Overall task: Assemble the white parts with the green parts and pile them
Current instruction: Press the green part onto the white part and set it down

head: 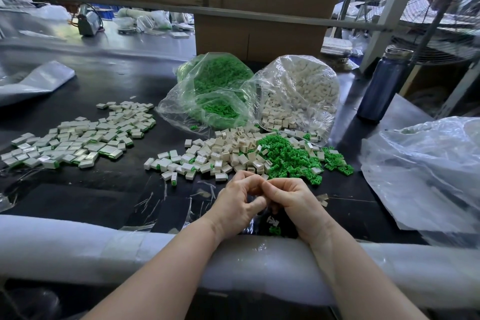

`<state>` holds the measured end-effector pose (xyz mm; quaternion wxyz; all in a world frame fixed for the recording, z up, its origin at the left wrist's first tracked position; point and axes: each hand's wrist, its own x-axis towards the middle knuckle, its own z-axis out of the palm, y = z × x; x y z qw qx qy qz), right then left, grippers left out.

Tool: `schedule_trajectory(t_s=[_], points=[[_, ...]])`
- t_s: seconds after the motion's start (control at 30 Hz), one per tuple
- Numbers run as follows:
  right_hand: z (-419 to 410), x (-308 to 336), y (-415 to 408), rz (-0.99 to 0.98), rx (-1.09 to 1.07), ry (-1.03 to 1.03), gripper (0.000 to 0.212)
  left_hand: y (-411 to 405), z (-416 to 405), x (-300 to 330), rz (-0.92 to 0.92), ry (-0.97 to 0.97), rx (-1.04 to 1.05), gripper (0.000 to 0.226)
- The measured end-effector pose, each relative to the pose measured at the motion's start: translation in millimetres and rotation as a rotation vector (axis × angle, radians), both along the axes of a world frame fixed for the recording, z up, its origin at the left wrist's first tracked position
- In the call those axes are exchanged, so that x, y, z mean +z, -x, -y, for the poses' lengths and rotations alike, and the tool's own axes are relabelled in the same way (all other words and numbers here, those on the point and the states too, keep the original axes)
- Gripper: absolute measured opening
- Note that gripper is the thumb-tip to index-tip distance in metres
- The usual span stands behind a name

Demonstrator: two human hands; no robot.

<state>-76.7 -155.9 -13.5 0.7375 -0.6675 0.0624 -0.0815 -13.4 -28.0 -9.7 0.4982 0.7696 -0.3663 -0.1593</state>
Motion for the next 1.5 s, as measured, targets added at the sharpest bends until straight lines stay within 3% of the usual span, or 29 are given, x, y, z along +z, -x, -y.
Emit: schedule_trajectory(t_s=[1.13, 1.3, 1.37, 1.5], points=[[-1.0, 0.4, 0.1, -0.011, -0.02, -0.003, 0.019, -0.1, 0.6, -1.6, -0.008, 0.02, -0.01, 0.015], [-3.9, 3.0, -0.1, 0.001, -0.048, 0.006, 0.034, -0.9, 1.2, -1.4, -0.121, 0.129, 0.013, 0.008], [-1.8, 1.3, -1.7, 0.004, -0.135, -0.019, 0.039, -2.5, 1.2, -1.6, -0.082, 0.127, 0.064, 0.008], [0.7, 0.5, -0.5, 0.014, -0.256, 0.006, 0.007, -4.5, 0.6, -2.1, -0.054, 0.1, 0.116, 0.008]])
